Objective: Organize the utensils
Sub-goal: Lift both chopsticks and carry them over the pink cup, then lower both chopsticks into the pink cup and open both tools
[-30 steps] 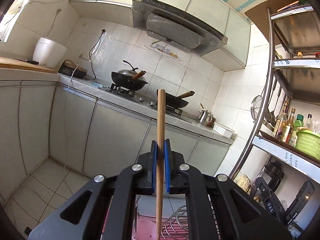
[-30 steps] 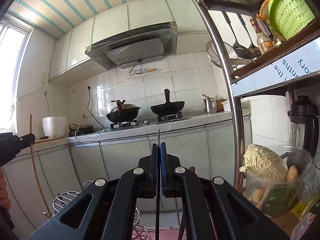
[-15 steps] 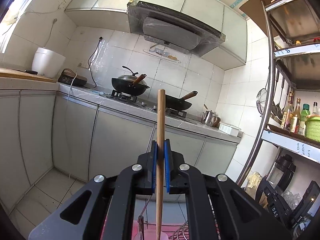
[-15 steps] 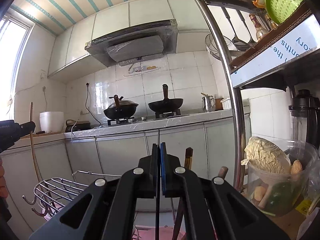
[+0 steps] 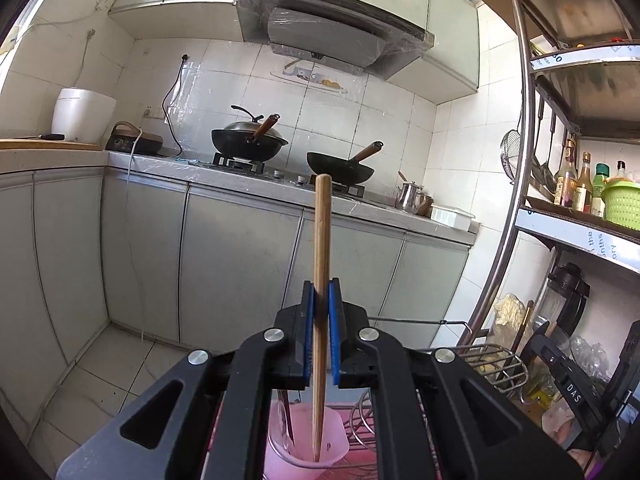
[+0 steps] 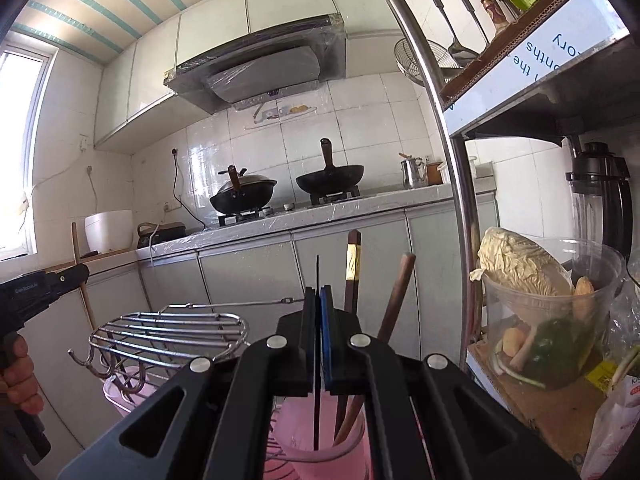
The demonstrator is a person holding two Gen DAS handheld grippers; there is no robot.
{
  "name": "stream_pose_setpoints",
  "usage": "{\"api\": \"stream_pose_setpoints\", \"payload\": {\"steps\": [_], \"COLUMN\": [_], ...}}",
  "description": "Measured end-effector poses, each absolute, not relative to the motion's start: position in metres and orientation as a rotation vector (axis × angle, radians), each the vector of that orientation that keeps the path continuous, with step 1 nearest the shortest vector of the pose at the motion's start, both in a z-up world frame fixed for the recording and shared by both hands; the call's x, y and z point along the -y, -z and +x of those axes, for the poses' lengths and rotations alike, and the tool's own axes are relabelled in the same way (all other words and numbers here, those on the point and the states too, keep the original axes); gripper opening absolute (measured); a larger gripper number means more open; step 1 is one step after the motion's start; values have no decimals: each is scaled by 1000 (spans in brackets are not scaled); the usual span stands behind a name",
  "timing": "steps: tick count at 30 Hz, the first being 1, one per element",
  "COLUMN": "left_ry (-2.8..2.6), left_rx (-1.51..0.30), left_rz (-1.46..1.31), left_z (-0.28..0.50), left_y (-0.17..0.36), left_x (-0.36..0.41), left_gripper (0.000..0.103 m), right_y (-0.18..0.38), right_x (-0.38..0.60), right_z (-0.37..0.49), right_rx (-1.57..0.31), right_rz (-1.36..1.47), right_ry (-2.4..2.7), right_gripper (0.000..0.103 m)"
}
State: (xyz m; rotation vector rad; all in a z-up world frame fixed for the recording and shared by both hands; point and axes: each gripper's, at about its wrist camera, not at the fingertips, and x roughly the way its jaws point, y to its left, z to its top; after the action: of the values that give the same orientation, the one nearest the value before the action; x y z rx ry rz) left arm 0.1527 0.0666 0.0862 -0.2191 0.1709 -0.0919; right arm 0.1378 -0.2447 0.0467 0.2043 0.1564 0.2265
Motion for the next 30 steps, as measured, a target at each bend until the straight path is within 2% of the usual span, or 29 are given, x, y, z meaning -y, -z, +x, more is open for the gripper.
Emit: {"api": "stream_pose_setpoints", "payload": {"steps": [10, 24, 29, 30], "left_ry": [100, 74, 76, 74], "left_rx": [-289, -363, -374, -381], "left_rz": [-235, -269, -276, -272], "left_z": [138, 145, 142, 141], "left_y": [-58, -42, -44, -44], "left_x": [-66, -78, -80, -80], "left_gripper": [6, 6, 7, 7], "right_y": [-24, -13, -12, -12], "right_x": [244, 245, 243, 243], "right_z": [129, 143, 142, 141], "right_rx": [-337, -459, -477, -480], "right_rz": [204, 201, 186, 189], "right_ry": [-230, -190, -184, -187], "right_gripper": [3, 4, 8, 18]}}
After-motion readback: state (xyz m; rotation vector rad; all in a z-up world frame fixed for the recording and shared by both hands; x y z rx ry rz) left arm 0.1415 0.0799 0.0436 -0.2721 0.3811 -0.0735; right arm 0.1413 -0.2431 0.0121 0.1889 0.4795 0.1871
